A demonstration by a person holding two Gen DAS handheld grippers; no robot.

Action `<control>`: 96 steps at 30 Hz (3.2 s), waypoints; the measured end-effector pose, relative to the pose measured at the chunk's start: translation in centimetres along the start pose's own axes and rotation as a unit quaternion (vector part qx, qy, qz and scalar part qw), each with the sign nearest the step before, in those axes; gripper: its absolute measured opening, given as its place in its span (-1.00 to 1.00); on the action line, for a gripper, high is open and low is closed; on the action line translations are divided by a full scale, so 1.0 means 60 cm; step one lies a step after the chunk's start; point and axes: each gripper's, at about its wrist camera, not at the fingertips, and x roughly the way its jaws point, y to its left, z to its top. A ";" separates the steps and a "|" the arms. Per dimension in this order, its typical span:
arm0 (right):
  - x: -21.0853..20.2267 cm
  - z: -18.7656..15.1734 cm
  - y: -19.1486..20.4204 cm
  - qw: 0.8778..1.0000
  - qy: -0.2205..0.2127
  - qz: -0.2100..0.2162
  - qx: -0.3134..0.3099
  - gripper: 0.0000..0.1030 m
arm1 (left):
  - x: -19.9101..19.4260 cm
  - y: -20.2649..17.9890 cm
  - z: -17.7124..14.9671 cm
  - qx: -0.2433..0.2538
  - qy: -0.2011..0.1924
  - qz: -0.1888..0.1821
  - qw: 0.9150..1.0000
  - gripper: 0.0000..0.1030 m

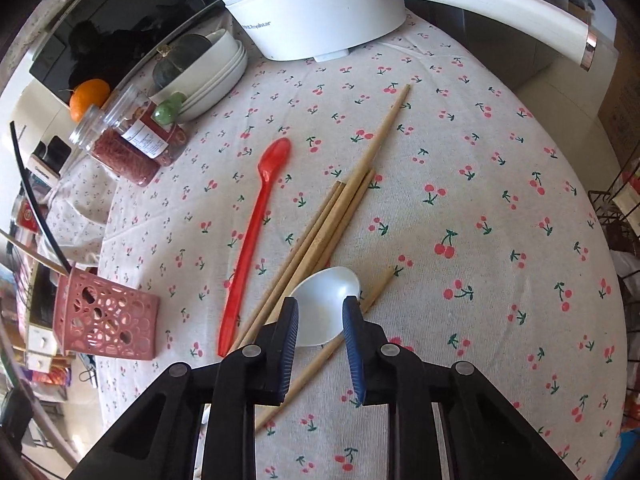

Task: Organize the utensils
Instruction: 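Grasp the white spoon with the right gripper while the left lifts the wrapped chopstick, then lower the wrapped chopstick into the pink holder with the left gripper while the right carries the white spoon, then lower the white spoon into the pink holder and open the right gripper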

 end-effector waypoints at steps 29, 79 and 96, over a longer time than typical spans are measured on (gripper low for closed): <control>0.019 0.001 -0.025 0.994 -0.027 0.098 0.037 -0.92 | -0.031 0.021 0.007 -0.024 -0.059 0.009 0.998 -0.88; -0.241 -0.033 0.108 0.960 -0.237 0.146 -0.036 -0.92 | -0.003 0.106 0.028 -0.107 -0.166 0.164 0.967 -0.88; -0.273 -0.049 0.193 0.935 -0.340 0.100 -0.005 -0.92 | -0.033 0.150 -0.013 -0.121 0.040 0.164 0.978 0.60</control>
